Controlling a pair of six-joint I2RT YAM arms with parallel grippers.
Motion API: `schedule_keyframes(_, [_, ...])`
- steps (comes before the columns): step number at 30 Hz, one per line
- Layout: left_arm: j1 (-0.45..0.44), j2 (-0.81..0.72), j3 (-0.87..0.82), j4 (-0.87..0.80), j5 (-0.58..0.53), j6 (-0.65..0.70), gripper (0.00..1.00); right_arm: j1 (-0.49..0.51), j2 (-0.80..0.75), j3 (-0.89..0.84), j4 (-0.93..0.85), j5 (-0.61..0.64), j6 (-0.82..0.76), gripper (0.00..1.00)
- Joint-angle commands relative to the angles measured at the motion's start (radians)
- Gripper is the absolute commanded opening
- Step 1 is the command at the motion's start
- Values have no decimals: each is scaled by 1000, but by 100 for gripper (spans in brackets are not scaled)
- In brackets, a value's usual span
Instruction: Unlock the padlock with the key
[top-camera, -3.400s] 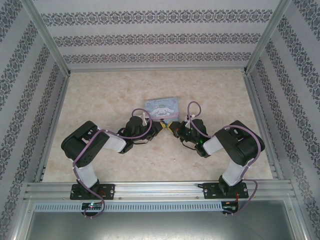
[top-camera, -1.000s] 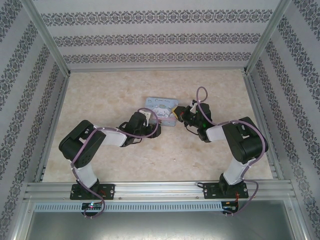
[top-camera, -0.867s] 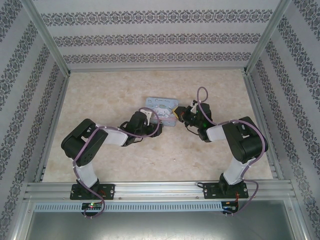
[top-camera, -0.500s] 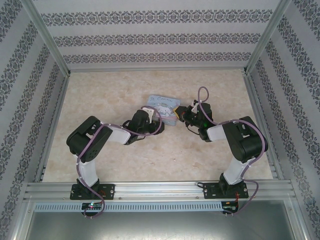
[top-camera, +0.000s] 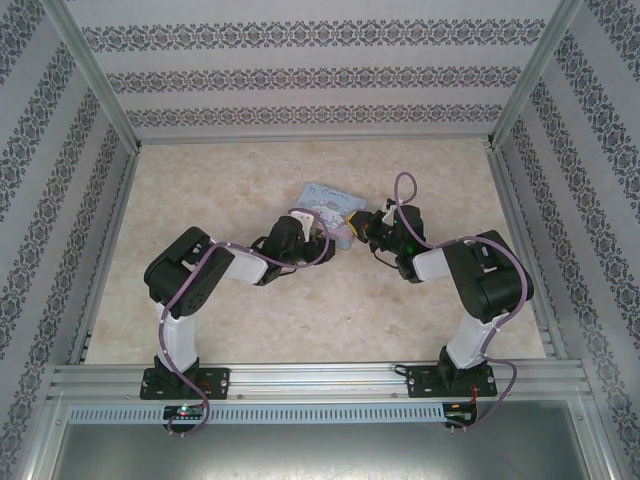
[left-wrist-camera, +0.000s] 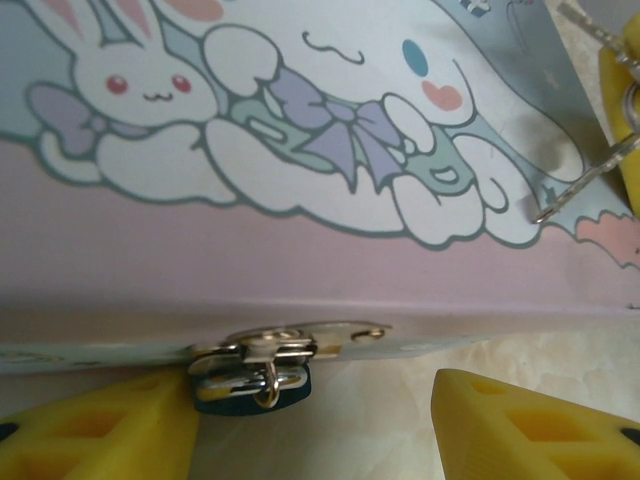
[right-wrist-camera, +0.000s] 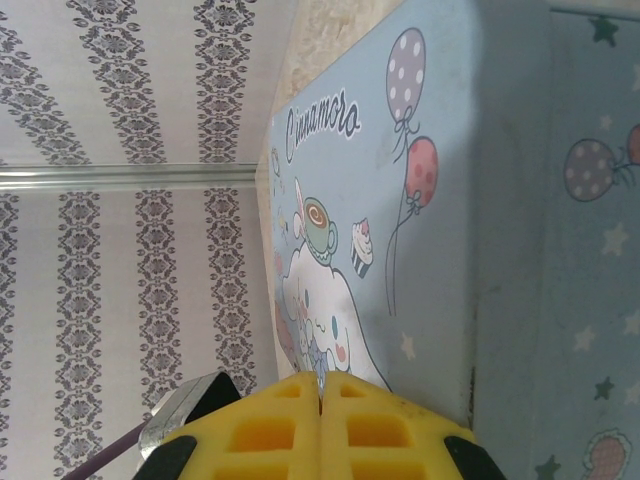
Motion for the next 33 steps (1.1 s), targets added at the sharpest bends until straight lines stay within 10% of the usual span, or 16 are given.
schedule_keyframes(1, [-19, 44, 13, 56, 89, -59, 63, 2, 26, 7, -31, 7, -22, 0])
schedule_keyframes(33, [-7, 142, -149, 600, 45, -547, 64, 5, 35, -1, -24, 9, -22, 0])
